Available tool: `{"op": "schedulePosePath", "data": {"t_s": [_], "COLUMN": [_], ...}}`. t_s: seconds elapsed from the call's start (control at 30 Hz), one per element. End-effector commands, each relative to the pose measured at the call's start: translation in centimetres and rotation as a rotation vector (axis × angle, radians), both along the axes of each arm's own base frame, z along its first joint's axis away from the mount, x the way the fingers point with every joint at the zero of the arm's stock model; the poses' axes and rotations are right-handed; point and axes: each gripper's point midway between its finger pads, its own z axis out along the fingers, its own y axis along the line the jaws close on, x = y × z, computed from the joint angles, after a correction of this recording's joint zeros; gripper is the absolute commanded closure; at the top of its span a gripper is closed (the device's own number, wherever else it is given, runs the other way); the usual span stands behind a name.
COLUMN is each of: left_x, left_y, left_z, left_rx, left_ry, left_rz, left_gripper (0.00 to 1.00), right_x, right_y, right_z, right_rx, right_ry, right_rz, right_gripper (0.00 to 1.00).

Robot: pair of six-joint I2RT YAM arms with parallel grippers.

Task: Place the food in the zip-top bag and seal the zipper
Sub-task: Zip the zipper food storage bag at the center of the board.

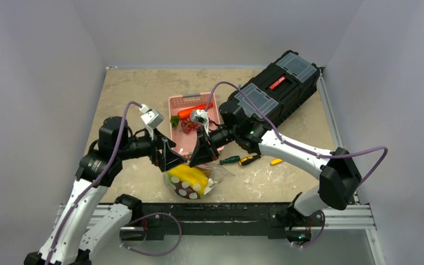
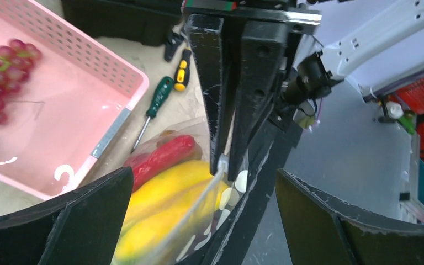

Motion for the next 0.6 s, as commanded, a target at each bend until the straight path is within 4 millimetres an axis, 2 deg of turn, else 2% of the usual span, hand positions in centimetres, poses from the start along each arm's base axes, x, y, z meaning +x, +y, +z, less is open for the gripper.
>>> {"op": "schedulePosePath", "data": {"t_s": [0.0,0.13,0.37,0.57], "left_x": [-1.1,-1.7,-3.2,-3.8], "left_y": [-1.4,-1.5,-1.6,-1.4], "left_z": [0.3,-0.9,-2.4,-4.8], "left_rx": [-0.008,0.007,-0.018,-0.008], "left_ry": [-0.043,-0.067,-0.044,0.041], "left_rz": [-0.192,-0.245,-0.290,-0.250], "left_gripper": [0.00,0.02,0.31,0.42], "right_x": [-0.9,-1.1,-1.2,-1.2], "right_y": [0.3,0.2,0.4,0.4], "right_z": [2.6,2.7,2.5,2.7], "right_rx": [0.069,0.066,0.053,0.041], "right_ry": [-0.055,-0.057,-0.049,-0.057], "right_rz": [0.074,0.091,0.109,0.110], "right_gripper": [1.00,1.00,1.00,1.00]}}
